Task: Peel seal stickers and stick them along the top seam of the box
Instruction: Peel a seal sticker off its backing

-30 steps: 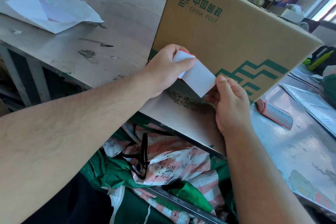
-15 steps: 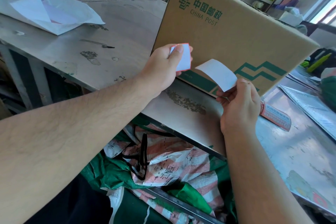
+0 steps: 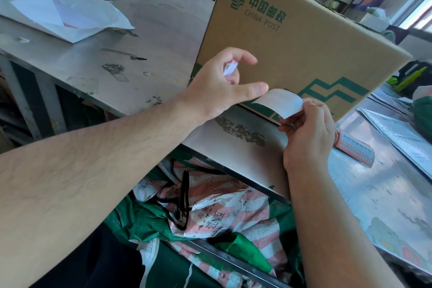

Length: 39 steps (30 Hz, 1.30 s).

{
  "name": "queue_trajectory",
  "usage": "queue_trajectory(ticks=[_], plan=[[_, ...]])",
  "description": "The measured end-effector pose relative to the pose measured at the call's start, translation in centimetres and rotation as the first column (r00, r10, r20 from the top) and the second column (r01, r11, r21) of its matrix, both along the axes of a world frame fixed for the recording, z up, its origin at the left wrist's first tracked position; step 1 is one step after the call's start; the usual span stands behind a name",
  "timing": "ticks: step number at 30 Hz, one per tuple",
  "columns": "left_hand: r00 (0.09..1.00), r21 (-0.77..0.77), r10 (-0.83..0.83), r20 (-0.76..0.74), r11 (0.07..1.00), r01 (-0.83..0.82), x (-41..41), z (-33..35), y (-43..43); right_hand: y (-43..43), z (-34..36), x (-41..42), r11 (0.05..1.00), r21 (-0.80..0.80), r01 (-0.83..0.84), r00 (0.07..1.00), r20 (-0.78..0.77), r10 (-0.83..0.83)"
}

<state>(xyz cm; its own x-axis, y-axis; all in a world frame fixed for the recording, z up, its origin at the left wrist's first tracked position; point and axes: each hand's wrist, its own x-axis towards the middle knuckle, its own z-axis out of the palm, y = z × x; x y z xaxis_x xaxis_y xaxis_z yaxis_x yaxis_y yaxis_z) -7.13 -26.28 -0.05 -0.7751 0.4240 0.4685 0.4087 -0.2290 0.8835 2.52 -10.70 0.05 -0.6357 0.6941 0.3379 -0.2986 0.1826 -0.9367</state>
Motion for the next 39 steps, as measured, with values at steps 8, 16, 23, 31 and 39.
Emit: queue_trajectory(ticks=[8, 16, 23, 31, 39], plan=[[0.967, -0.24, -0.009, -0.253, 0.969, -0.054, 1.7, 0.1, 0.3, -0.3, 0.1, 0.1, 1.0, 0.026, -0.014, 1.0, -0.007, 0.014], [0.943, -0.225, 0.054, -0.328, 0.965, -0.133, 1.2, -0.5, 0.8, 0.0, -0.1, 0.0, 0.999, 0.009, -0.045, 0.999, -0.012, 0.045], [1.0, -0.035, 0.003, 0.029, 0.999, -0.002, 0.5, 0.4, 0.3, 0.4, 0.0, -0.4, 0.984, -0.098, -0.15, 0.988, 0.026, 0.153], [0.915, 0.129, -0.169, 0.367, 0.983, 0.13, -0.5, 0.4, -0.1, -0.4, -0.6, 0.0, 0.883, 0.355, -0.309, 0.945, 0.221, 0.242], [0.937, 0.066, -0.133, 0.323, 0.991, 0.118, -0.3, 0.5, 0.0, -0.2, -0.6, 0.0, 0.924, 0.303, -0.234, 0.97, 0.134, 0.202]])
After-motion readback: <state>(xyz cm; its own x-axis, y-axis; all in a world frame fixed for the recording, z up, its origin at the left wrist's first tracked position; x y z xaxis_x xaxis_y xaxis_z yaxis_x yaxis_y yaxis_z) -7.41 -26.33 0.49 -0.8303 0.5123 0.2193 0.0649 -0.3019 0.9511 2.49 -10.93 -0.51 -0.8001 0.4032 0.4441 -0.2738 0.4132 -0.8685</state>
